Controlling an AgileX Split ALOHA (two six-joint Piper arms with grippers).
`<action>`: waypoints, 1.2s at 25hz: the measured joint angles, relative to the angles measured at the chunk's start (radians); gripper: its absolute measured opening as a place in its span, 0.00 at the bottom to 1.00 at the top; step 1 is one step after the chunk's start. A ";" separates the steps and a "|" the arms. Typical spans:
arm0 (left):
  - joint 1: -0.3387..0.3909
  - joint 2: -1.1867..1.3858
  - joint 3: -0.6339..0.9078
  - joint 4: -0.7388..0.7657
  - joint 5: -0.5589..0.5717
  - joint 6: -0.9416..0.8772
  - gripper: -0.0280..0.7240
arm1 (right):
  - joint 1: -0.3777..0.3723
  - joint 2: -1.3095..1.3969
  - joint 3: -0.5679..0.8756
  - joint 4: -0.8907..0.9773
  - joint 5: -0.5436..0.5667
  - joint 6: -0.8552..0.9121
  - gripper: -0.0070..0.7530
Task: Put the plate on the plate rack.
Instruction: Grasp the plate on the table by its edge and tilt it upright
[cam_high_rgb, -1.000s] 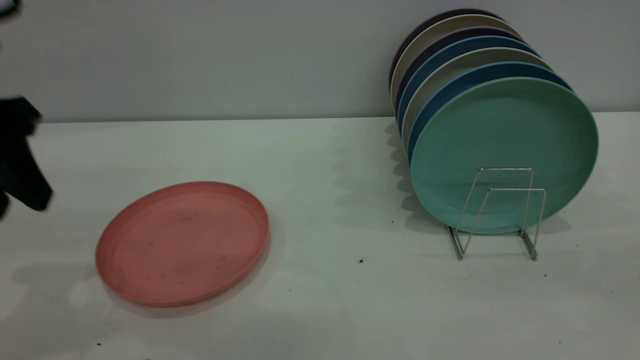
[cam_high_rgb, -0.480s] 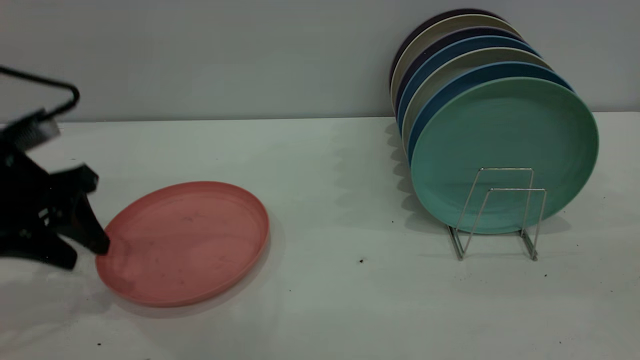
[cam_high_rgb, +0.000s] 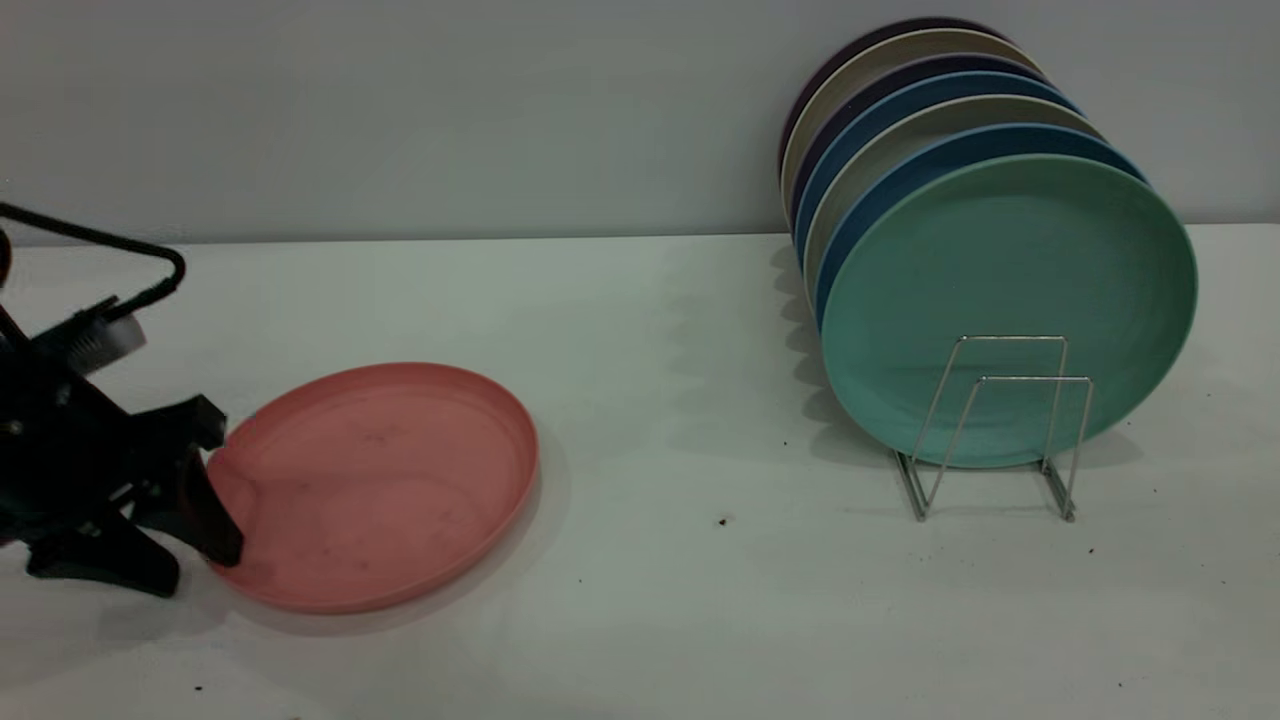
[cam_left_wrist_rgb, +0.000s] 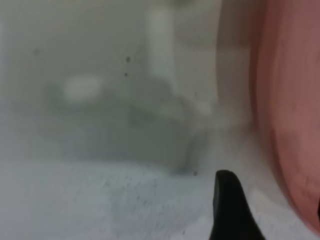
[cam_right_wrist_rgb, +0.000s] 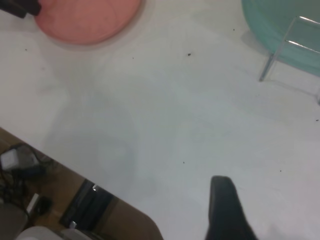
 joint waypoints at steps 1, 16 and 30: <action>0.000 0.004 0.000 -0.043 -0.001 0.041 0.63 | 0.000 0.000 0.000 0.000 -0.002 0.000 0.63; 0.000 0.063 0.000 -0.283 -0.002 0.258 0.45 | 0.000 0.000 0.000 0.001 -0.017 0.000 0.64; 0.000 -0.129 0.000 -0.278 0.031 0.332 0.06 | 0.000 0.001 0.000 0.123 0.006 -0.024 0.63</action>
